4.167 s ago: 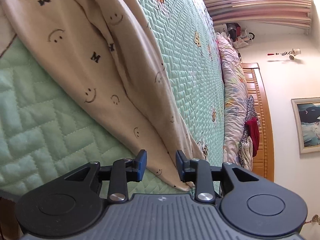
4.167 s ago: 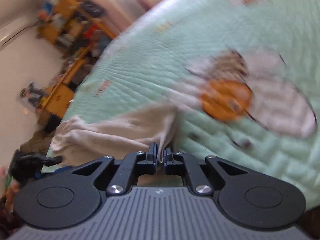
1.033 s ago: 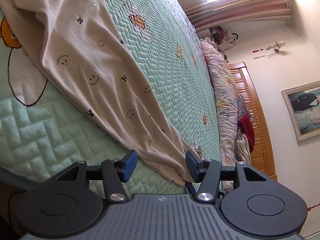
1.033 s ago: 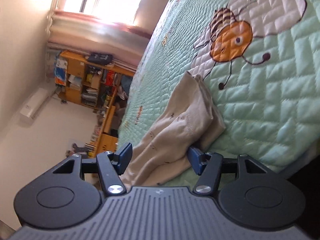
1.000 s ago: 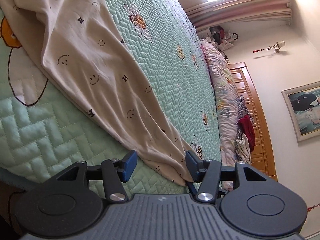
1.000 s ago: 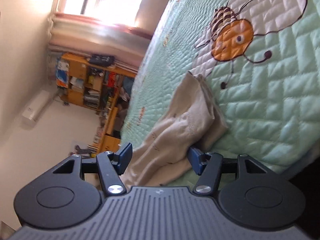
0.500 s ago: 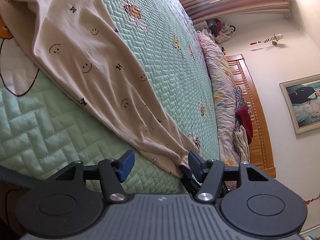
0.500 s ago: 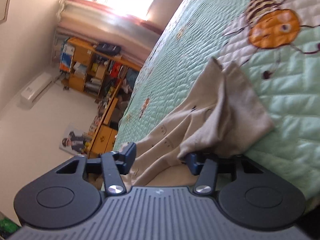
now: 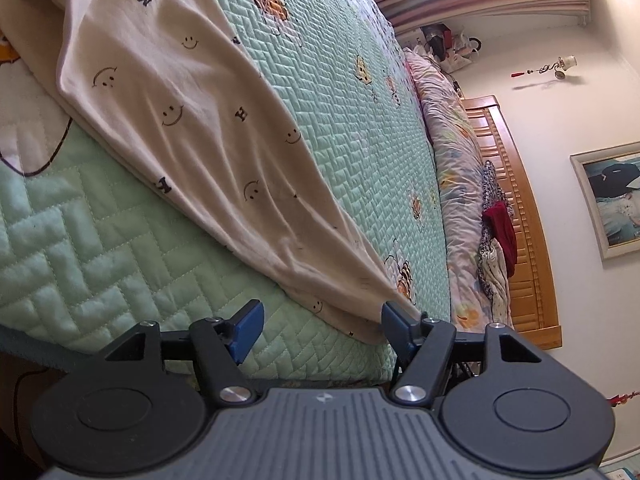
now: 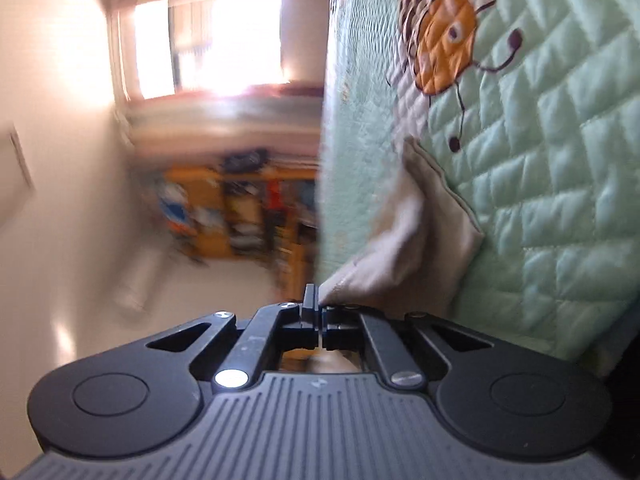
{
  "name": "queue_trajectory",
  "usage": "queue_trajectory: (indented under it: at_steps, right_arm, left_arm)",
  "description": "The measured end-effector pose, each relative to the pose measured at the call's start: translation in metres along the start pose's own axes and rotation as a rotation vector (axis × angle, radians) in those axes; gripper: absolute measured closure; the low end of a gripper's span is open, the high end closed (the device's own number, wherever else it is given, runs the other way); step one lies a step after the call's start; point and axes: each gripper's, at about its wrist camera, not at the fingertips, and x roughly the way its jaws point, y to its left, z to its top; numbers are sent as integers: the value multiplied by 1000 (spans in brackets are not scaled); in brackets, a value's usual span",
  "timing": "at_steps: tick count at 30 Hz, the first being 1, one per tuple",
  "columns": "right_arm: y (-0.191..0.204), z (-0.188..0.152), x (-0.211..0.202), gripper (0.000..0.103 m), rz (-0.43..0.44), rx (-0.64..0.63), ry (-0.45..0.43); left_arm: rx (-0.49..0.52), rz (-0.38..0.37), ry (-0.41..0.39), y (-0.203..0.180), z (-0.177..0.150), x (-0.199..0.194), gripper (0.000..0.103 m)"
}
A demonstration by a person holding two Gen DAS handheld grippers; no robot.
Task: Fold clothes
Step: 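Pinch the pants hem with the right gripper and lift it slightly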
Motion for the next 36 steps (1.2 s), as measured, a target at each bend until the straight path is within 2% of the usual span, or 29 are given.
queue_trajectory:
  at_steps: [2, 3, 6, 9, 10, 13, 16, 18, 21, 25, 29, 36]
  right_arm:
    - [2, 4, -4, 101, -88, -51, 18]
    - [-1, 5, -5, 101, -105, -47, 34]
    - [9, 2, -1, 101, -269, -218, 73]
    - [23, -8, 4, 97, -347, -326, 118]
    - [27, -12, 3, 91, -382, -366, 128]
    - [42, -17, -4, 85, -443, -433, 155]
    - [63, -16, -8, 67, -521, -564, 114]
    - [77, -15, -11, 62, -574, -653, 84]
    - [90, -4, -2, 61, -616, -783, 63]
    - [86, 12, 18, 60, -557, -830, 111]
    - [80, 15, 41, 60, -607, -953, 155]
    - [84, 17, 51, 60, -541, -1048, 224]
  left_arm:
    - [3, 7, 6, -1, -1, 3, 35]
    - [6, 9, 10, -2, -1, 5, 35]
    - [7, 19, 19, -3, -1, 8, 35]
    - [15, 25, 21, -7, 0, 8, 33]
    - [16, 26, 20, -7, 1, 8, 32]
    - [20, 26, 10, -9, 4, 6, 31]
    - [15, 25, 6, -8, 5, 6, 31]
    - [17, 27, 11, -9, 5, 10, 31]
    - [29, 24, 29, -13, 4, 16, 31]
    - [58, 26, 46, -18, 2, 20, 30]
    - [48, 43, 47, -16, 3, 22, 30]
    - [39, 62, 44, -16, 5, 24, 29]
